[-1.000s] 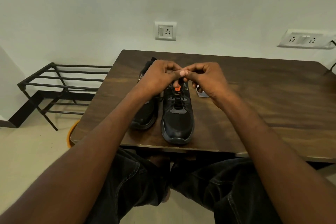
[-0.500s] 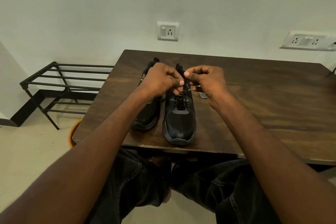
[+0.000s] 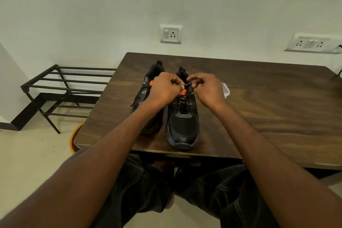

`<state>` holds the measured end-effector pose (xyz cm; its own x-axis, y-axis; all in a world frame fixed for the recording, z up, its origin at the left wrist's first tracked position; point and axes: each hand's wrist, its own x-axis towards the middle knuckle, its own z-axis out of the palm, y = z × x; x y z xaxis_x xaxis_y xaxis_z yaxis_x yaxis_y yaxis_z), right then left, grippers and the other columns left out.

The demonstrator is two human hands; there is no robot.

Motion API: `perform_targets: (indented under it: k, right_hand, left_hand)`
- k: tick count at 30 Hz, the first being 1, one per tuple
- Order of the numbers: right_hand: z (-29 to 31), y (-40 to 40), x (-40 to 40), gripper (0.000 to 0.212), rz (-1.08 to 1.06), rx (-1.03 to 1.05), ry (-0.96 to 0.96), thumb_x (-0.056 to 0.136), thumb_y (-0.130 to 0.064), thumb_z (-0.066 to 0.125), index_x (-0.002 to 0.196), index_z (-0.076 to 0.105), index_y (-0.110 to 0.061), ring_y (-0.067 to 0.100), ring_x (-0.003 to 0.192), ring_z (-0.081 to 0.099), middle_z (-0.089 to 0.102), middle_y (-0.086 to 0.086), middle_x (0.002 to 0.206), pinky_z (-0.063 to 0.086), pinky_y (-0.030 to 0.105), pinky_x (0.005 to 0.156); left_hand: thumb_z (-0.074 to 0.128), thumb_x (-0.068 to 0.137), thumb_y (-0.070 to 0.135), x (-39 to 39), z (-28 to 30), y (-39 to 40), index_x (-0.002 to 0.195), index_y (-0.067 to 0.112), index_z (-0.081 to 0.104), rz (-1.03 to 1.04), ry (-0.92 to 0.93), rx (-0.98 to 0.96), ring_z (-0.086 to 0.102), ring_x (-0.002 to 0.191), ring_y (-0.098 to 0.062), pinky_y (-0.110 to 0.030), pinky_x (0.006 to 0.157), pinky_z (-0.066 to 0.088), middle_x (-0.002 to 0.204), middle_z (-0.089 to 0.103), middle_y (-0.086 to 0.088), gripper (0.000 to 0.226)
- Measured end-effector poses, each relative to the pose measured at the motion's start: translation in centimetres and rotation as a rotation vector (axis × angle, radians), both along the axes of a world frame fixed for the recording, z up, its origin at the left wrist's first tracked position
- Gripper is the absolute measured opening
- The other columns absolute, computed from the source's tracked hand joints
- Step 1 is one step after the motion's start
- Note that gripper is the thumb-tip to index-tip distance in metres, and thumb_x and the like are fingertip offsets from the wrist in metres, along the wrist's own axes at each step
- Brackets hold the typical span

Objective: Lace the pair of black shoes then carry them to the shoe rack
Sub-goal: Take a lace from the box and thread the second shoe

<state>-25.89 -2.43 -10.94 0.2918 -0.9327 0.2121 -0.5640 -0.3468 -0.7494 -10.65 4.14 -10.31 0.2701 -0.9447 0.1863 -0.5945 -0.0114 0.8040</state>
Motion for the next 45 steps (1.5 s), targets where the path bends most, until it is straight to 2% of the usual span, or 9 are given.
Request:
perform_targets:
  k: [2,4,10,13,20,22,27,35,45]
  right_hand:
    - [-0.5,-0.2,-0.1,0.044,0.086,-0.121,0.313,0.092,0.000,0.066,0.121,0.077,-0.031,0.019,0.096,0.060,0.064,0.005,0.109,0.041,0.027,0.072]
    - [-0.8,-0.4,-0.2,0.047,0.135,-0.125,0.386,0.091,0.002,0.066,0.125,0.075,-0.029,0.026,0.104,0.060,0.062,0.008,0.114,0.043,0.031,0.079]
    - [-0.8,-0.9,-0.9,0.031,0.098,-0.077,0.230,0.086,0.000,0.076,0.105,0.082,-0.023,0.013,0.104,0.066,0.075,-0.002,0.108,0.043,0.023,0.081]
    - [-0.8,-1.1,-1.3,0.029,0.085,-0.004,0.138,0.085,0.002,0.077,0.099,0.083,-0.023,0.012,0.091,0.068,0.074,-0.006,0.096,0.058,0.036,0.085]
    - [-0.9,-1.3,-1.3,0.028,0.073,0.054,0.072,0.087,0.003,0.075,0.096,0.081,-0.023,0.006,0.084,0.070,0.075,-0.006,0.091,0.063,0.037,0.085]
    - [-1.0,-1.4,-1.2,0.028,0.069,0.057,0.071,0.087,0.002,0.075,0.096,0.081,-0.024,0.008,0.085,0.071,0.075,-0.006,0.090,0.063,0.039,0.084]
    - [-1.4,-1.7,-1.1,0.032,0.056,0.070,0.056,0.085,0.002,0.076,0.091,0.080,-0.029,0.012,0.085,0.072,0.076,-0.005,0.086,0.064,0.042,0.084]
    - [-2.0,-2.0,-0.7,0.037,0.037,0.136,-0.014,0.085,0.009,0.065,0.086,0.080,-0.025,0.014,0.081,0.075,0.072,-0.008,0.074,0.065,0.046,0.082]
    - [-2.0,-2.2,-0.6,0.037,0.003,0.173,-0.050,0.081,0.009,0.065,0.082,0.080,-0.025,0.017,0.082,0.077,0.078,-0.002,0.079,0.065,0.048,0.080]
  left_hand:
    - [0.070,0.096,0.013,0.0,-0.2,0.1,0.098,0.017,0.080,-0.007,-0.078,-0.018,0.066,0.067,0.003,-0.008,0.065,0.052,0.081,0.074,0.008,0.011]
    - [0.071,0.096,0.014,0.0,-0.4,0.2,0.100,0.017,0.080,-0.019,-0.126,-0.034,0.068,0.070,0.003,-0.006,0.065,0.052,0.082,0.073,0.011,0.010]
    - [0.071,0.096,0.017,-0.2,-0.9,-0.2,0.099,0.018,0.080,-0.015,-0.244,-0.050,0.065,0.066,0.006,-0.011,0.067,0.055,0.071,0.064,0.019,0.010]
    - [0.071,0.096,0.018,-0.5,-0.8,-0.2,0.102,0.018,0.080,-0.032,-0.344,-0.042,0.060,0.061,0.003,-0.009,0.059,0.046,0.077,0.068,0.013,0.011]
    - [0.070,0.096,0.020,-0.8,-0.7,-1.1,0.103,0.023,0.080,-0.064,-0.389,0.018,0.066,0.084,-0.005,-0.027,0.083,0.057,0.096,0.075,0.008,0.012]
    - [0.072,0.094,0.022,-0.8,-0.6,-1.4,0.095,0.027,0.080,-0.015,-0.355,0.045,0.061,0.087,-0.004,-0.027,0.088,0.047,0.092,0.070,0.014,0.010]
    - [0.073,0.090,0.027,-1.3,-1.1,-2.0,0.085,0.032,0.080,0.091,-0.255,0.118,0.060,0.100,-0.008,-0.056,0.110,0.028,0.086,0.073,0.016,0.010]
    - [0.078,0.086,0.037,-2.6,-0.4,-1.6,0.105,0.030,0.074,0.192,-0.583,0.143,0.044,0.124,-0.029,-0.060,0.109,0.033,0.129,0.049,-0.004,0.021]
    - [0.070,0.095,0.023,-2.4,-0.8,-1.8,0.100,0.026,0.075,0.042,-0.399,0.179,0.041,0.123,-0.028,-0.055,0.107,0.031,0.131,0.049,-0.004,0.008]
